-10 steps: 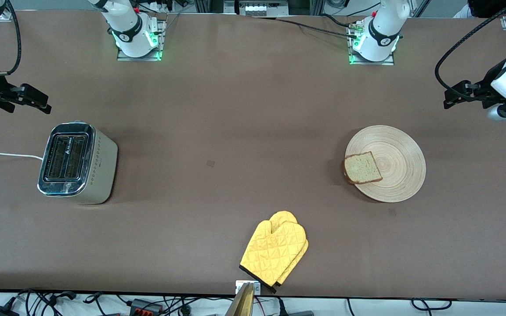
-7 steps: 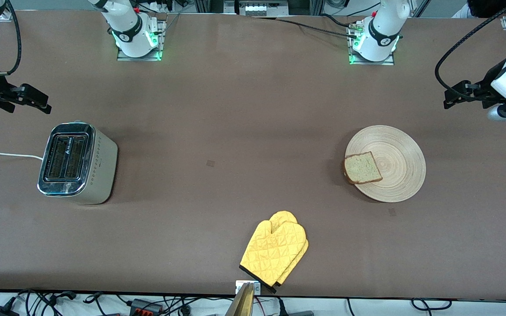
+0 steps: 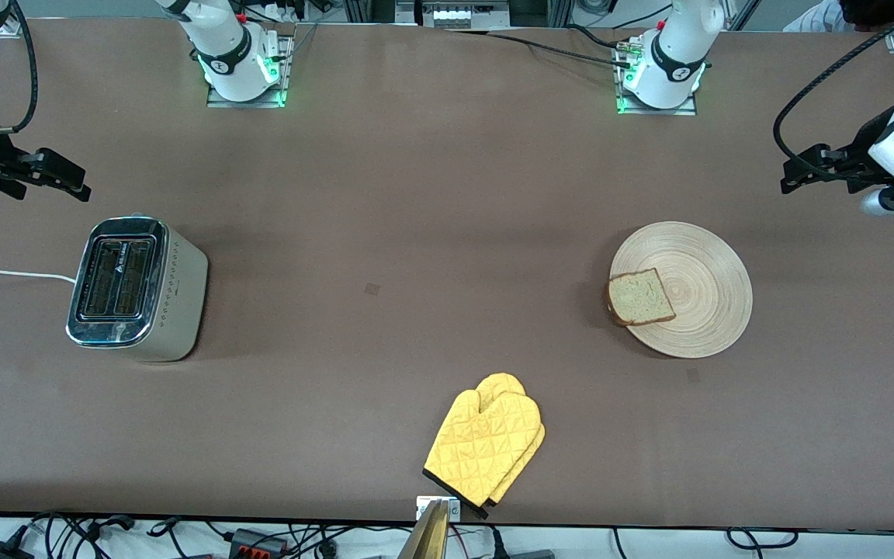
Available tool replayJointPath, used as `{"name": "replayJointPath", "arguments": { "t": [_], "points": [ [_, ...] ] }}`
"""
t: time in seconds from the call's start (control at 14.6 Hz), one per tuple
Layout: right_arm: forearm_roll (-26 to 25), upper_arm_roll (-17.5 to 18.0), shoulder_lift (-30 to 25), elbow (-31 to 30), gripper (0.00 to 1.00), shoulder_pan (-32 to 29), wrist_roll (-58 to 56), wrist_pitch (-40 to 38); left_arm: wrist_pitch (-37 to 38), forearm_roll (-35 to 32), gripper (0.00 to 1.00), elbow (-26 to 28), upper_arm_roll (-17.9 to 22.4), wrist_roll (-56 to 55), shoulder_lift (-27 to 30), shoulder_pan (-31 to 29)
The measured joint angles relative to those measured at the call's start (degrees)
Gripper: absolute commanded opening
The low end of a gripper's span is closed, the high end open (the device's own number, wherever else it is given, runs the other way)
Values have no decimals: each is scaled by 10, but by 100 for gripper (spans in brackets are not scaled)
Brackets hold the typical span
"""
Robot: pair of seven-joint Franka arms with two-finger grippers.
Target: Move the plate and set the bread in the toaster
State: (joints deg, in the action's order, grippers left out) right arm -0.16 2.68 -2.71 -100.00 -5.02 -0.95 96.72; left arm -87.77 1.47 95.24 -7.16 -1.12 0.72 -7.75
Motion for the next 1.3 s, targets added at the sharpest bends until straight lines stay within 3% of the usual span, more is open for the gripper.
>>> {"name": "replayJointPath", "arguments": {
  "t": [0.48,1.3],
  "points": [
    [0,0,0,0,100,0,0,0,-7,58,100,2,3,59,-52,-82],
    [0,0,0,-2,100,-1,0,0,-62,212,100,-3,6,253,-311,-234]
  ]
}}
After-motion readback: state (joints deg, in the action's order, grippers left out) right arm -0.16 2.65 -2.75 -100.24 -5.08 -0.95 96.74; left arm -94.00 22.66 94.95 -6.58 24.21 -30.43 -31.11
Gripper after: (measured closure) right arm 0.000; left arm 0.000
